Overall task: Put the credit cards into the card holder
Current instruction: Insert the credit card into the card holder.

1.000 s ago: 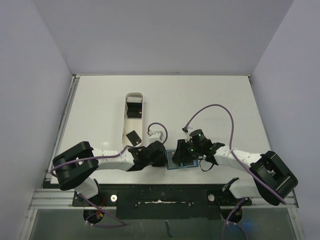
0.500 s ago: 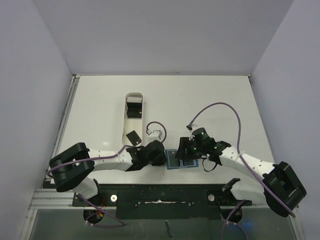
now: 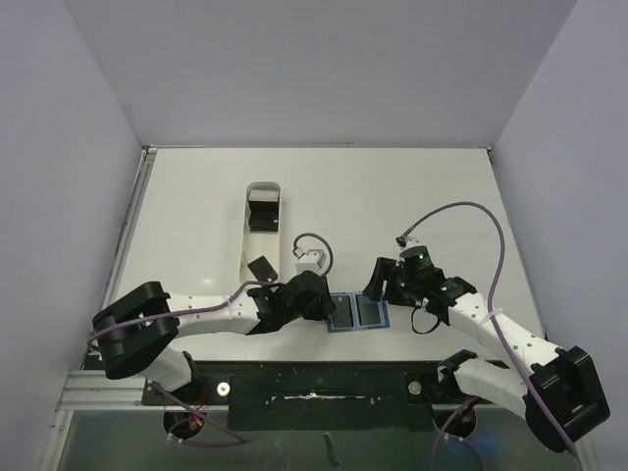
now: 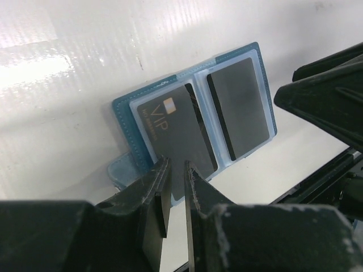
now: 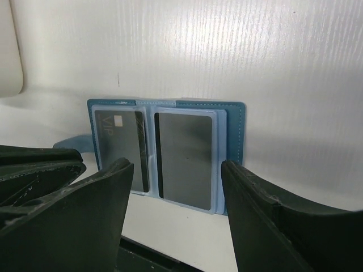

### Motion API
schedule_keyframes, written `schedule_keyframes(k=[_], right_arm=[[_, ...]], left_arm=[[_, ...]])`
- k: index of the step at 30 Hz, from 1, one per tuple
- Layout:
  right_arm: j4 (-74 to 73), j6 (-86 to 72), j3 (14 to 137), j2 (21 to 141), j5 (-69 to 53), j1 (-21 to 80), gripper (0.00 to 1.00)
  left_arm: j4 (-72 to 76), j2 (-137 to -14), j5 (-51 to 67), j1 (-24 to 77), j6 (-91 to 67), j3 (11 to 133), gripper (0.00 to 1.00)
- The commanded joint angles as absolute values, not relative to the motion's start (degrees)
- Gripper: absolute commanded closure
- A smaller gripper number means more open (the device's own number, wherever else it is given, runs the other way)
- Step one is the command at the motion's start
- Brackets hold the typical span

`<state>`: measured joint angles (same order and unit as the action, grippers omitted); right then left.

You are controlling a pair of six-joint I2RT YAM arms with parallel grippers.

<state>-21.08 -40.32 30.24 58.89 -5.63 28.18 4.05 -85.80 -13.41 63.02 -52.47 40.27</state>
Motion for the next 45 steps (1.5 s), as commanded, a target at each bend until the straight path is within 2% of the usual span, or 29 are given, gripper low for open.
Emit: schedule_keyframes(k=[1,20,26,33,45], right_arm=[[-18.42,-39.74,29.39,60.09,-7.67,28.04,0.36],[-9.62,-40.69,24.51,64.48,-12.88,27.75,0.38],[-12.29,-40.78,25.56,63.37,-11.64,27.74,0.39],[-17.56,-40.12,28.08,59.66,-8.28,27.78,0.36],[-12.28,-40.61,26.94,62.25,-12.38,27.94,0.37]], left_arm=[[9.34,-88.25,-11.20,63.36,-50.90,42.90,0.85],[9.61,-91.71,-11.95,63.37,-52.76,40.02,0.85],[9.68,-91.99,-11.87,63.37,-52.91,39.98,0.85],[9.66,-91.67,-12.05,63.37,-53.04,39.87,0.85],[9.23,-92.00,-12.31,63.37,-53.07,40.24,0.85]])
